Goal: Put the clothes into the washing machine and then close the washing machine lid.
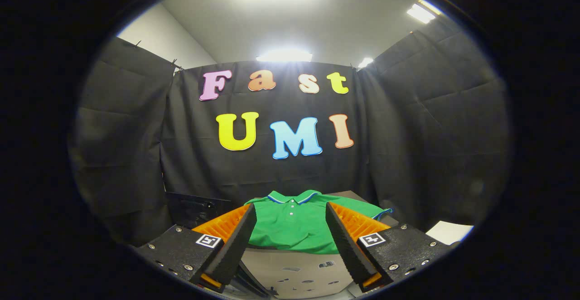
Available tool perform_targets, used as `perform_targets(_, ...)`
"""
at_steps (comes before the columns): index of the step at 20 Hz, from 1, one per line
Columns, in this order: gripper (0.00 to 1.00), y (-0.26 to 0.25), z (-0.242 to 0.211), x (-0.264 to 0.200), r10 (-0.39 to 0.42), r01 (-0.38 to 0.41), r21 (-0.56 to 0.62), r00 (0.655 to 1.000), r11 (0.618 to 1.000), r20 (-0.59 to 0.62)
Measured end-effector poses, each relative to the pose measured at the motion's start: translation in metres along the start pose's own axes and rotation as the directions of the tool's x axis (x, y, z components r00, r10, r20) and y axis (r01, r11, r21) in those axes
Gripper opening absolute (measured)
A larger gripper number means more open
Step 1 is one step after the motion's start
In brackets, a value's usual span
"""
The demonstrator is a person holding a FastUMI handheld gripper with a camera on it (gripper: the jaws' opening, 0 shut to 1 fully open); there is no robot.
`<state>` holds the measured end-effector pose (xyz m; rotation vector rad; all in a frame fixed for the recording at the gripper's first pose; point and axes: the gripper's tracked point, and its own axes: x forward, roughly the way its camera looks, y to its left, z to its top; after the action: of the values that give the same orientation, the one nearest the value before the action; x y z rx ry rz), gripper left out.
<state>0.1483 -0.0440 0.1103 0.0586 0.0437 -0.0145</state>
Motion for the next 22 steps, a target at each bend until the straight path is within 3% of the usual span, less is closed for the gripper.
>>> perform_targets(12,0.95,0.018,-0.012,0.101,0.100,-0.110,-0.047,0.979,0.993,-0.179)
perform_targets(18,0.95,0.018,-0.019,0.141,0.085,-0.105,-0.064,0.963,0.992,-0.254)
perform_targets(22,0.95,0.015,-0.040,0.162,0.084,-0.098,-0.019,0.931,0.995,-0.355)
